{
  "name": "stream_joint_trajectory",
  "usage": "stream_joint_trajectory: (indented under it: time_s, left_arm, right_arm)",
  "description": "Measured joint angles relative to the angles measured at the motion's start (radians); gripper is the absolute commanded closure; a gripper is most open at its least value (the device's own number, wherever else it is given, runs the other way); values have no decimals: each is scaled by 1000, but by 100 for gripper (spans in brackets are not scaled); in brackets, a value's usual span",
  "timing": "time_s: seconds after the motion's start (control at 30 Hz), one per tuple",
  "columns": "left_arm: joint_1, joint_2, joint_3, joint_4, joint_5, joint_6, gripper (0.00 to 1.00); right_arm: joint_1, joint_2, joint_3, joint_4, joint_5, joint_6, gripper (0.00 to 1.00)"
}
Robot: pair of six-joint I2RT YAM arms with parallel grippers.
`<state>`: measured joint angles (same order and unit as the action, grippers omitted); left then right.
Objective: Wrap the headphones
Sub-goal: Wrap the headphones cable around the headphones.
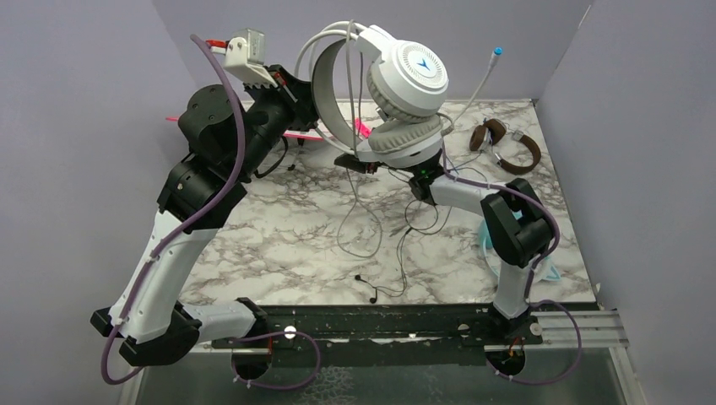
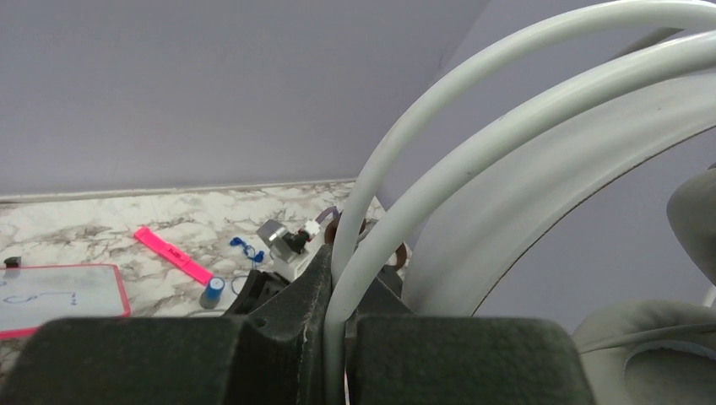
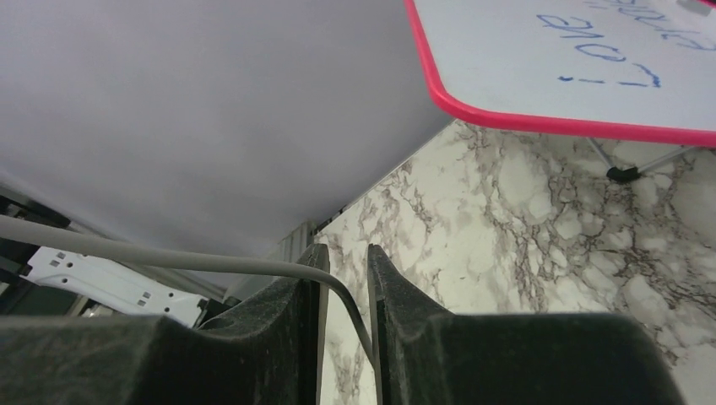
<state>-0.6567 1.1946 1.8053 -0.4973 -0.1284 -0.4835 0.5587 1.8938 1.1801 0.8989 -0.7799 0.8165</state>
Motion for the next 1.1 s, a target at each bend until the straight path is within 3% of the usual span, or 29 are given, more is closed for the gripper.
stream_joint_trajectory:
  time_s: [0.23, 0.33, 0.53, 0.73, 0.9, 1.1]
  left_arm:
    - [0, 37, 72, 8, -60, -11, 100]
    - [0, 61, 109, 6, -130, -10, 100]
    - [0, 148, 201, -27, -303, 45, 100]
    - [0, 186, 236, -11, -440, 111, 100]
    - [0, 200, 267, 27, -573, 205, 100]
    - [0, 238, 270, 59, -702, 257, 100]
  right_arm:
    - [35, 18, -70, 93, 14, 41, 84]
    - [51, 16, -143, 128, 20, 47, 99]
    - [90, -116, -339, 109, 43, 14, 99]
    - [101, -329, -414, -45, 96, -94, 99]
    - [122, -447, -419, -279, 160, -219, 99]
    - [221, -564, -410, -482, 190, -326, 99]
